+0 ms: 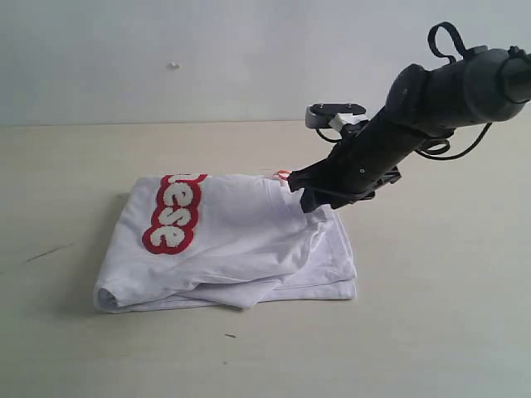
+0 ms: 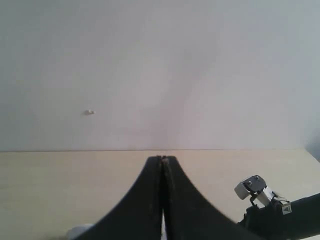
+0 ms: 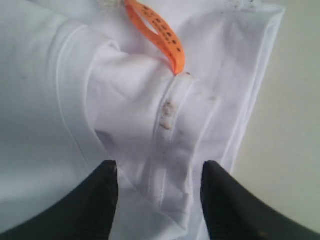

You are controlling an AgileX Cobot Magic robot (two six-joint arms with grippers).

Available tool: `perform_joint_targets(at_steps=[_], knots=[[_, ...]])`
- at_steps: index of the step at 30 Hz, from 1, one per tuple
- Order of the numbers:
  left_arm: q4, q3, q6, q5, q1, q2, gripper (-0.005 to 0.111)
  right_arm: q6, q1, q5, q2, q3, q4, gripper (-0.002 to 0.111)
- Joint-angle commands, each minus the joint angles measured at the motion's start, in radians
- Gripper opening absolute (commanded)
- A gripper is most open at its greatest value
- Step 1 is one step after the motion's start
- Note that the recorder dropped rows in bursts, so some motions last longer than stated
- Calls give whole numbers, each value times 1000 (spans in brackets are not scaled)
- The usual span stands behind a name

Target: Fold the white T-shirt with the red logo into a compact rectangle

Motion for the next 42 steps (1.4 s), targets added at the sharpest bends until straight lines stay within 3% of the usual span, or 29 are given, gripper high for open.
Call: perform_joint_targets(at_steps=[1,12,14,20,27,32,37,42], knots=[[0,0,3,-3,1,-5,0,-21,-6,-6,28,-6,17,50],[0,0,3,-9,1,-5,0,-129,-6,-17,73,-6,147,47],[0,0,3,-11,1,-5,0,-154,-6,-14,73,-6,154,40],[0,0,5,-13,1,-5,0,-213,-6,-9,70,-19,133,0],[0,0,12,-19,1,-3,0,-189,-6,41,14,-96,32,0],[2,0,17,-27,1,-3,0,-60,-6,18,-76,-117,-130,0],[2,0,16,-31,1,-3,0,122,-6,-72,-131,-118,-382,0],[2,0,16,-28,1,-3,0,110,-6,-166,-96,-118,-438,2]])
